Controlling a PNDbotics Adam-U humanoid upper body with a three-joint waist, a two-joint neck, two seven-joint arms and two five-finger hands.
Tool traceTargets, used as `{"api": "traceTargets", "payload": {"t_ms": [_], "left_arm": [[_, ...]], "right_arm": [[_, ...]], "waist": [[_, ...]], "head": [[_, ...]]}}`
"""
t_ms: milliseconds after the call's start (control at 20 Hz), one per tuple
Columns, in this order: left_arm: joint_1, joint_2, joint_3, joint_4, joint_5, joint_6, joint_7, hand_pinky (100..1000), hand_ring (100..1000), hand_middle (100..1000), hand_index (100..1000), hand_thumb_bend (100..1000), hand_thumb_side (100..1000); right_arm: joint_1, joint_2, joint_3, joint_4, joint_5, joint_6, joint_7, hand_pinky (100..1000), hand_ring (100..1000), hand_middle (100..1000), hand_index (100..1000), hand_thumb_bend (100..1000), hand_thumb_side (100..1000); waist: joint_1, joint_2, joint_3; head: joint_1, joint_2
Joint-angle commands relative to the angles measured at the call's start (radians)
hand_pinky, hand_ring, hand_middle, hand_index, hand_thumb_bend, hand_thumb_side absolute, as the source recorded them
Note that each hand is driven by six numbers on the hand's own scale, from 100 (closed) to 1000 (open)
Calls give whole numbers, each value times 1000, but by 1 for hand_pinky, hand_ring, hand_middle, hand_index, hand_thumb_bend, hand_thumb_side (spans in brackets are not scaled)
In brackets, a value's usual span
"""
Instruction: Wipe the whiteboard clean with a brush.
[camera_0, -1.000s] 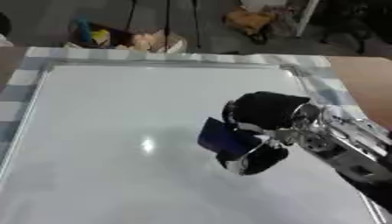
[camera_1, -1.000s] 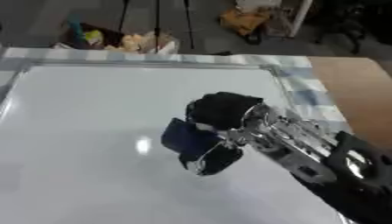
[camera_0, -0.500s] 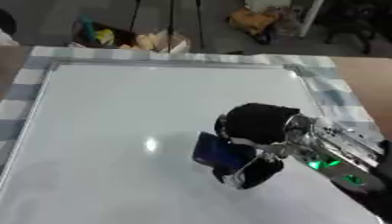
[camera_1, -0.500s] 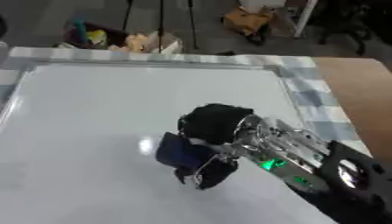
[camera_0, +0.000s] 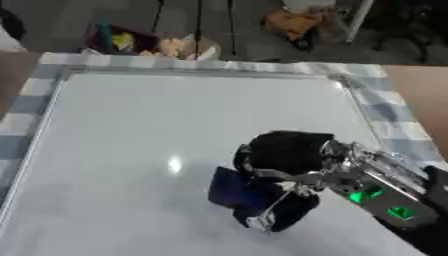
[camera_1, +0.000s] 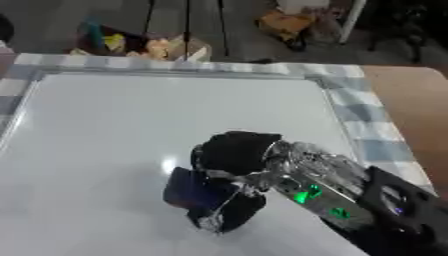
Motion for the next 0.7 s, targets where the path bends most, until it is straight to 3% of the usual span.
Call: {"api": "traceTargets", "payload": {"t_ms": [50,250,500,700], "left_arm": [[-12,-1,-4,-18,1,-2,0,369,718,563,609,100,933],[-11,-2,-4,-18,0,-1,-2,368,718,563,608,100,934],[-11,-3,-5,-18,0,-2,-4,368,718,563,608,100,935],[-10,-2,-5,-18,1,-1,-4,368,718,563,608,100,935]], "right_arm": [[-8,-8,-3,-21,-4,-6,-9,473,547,238,409,100,573],[-2,-11,2,-21,5,-19,3,485,560,253,415,100,574],[5,-15,-1,-21,11,27,40,510,584,303,438,100,579],[7,-24,-2,-21,8,26,94,563,629,433,500,100,589]], "waist": [[6,-19,1],[5,-18,3],[6,-17,4],[5,-19,3]], "head": [[0,-8],[-2,-7],[-4,-6],[-5,-6]]}}
